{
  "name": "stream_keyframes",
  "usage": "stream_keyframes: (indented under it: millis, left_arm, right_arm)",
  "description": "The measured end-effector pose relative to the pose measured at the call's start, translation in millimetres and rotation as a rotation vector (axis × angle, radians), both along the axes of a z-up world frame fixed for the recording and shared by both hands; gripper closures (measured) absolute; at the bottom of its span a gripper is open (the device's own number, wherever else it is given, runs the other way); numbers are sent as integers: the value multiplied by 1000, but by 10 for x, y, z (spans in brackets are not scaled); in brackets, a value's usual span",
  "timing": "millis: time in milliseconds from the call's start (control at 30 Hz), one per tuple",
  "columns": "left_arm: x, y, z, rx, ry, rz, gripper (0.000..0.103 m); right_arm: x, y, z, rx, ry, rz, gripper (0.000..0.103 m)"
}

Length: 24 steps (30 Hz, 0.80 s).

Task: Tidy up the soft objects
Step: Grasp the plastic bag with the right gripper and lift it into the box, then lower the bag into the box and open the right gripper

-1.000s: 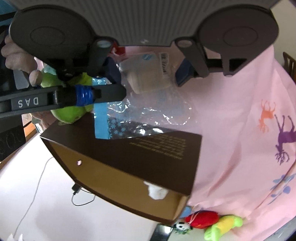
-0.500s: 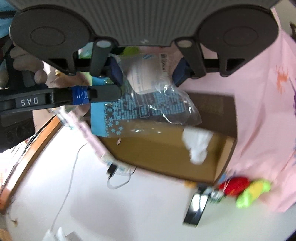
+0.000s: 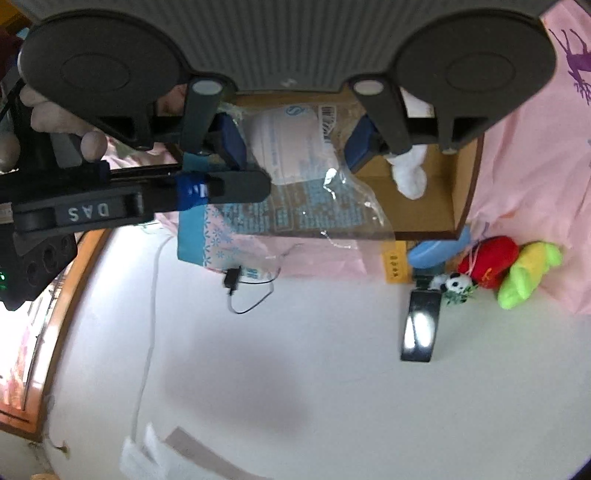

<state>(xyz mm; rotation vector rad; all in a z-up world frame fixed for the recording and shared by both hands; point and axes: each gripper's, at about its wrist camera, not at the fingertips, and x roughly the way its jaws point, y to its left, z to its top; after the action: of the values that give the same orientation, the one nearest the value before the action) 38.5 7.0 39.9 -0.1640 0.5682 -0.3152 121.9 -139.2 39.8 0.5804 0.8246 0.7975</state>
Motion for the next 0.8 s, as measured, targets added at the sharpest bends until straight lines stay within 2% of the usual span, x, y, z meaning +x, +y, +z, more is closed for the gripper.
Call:
stream_keyframes:
  millis: [300, 467, 600, 700, 800]
  left_arm:
    - [373, 314, -384, 26, 161, 129, 48]
    - [470, 431, -529, 53, 215, 190, 50]
    - [504, 460, -582, 94, 214, 221, 46]
    - [538, 449, -587, 111, 208, 218, 36]
    - [567, 398, -593, 141, 204, 211, 31]
  right_arm:
    - [451, 298, -570, 13, 222, -11, 102]
    - [575, 447, -781, -25, 317, -12, 96]
    - [590, 556, -806, -77, 323, -4, 95]
    - [580, 594, -746, -123, 278, -20, 94]
    - [536, 577, -685, -176, 237, -43, 93]
